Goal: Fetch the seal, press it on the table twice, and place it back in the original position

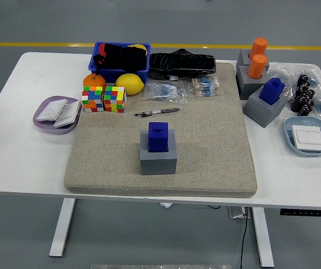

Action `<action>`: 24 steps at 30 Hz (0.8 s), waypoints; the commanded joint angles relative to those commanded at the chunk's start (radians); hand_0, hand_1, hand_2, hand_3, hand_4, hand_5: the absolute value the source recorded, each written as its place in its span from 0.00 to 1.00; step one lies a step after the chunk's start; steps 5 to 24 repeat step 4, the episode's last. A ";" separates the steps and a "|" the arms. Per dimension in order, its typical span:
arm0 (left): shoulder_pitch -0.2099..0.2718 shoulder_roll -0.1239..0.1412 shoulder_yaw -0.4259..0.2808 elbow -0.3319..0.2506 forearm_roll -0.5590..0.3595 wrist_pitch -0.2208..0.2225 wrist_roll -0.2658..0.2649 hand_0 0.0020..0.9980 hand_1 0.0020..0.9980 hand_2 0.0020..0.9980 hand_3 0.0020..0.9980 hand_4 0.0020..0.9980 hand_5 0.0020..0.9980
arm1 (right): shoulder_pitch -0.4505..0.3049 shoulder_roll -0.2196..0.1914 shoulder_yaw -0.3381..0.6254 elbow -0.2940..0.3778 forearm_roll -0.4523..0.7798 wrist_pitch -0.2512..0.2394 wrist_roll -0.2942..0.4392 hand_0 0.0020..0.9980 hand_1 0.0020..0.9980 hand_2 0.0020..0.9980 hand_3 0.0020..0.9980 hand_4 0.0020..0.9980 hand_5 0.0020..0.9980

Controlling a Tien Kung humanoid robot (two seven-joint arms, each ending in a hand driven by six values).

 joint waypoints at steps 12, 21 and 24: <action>0.001 0.001 0.002 0.000 0.000 -0.001 0.001 1.00 1.00 0.96 0.95 0.61 0.96 | 0.000 -0.003 -0.002 0.000 0.001 -0.002 -0.001 0.79 0.70 0.67 0.67 0.83 0.52; 0.001 0.001 0.002 0.000 0.000 -0.001 0.001 1.00 1.00 0.96 0.95 0.61 0.96 | 0.000 -0.003 -0.002 0.000 0.001 -0.002 -0.001 0.79 0.70 0.67 0.67 0.83 0.52; 0.001 0.001 0.002 0.000 0.000 -0.001 0.001 1.00 1.00 0.96 0.95 0.61 0.96 | 0.000 -0.003 -0.002 0.000 0.001 -0.002 -0.001 0.79 0.70 0.67 0.67 0.83 0.52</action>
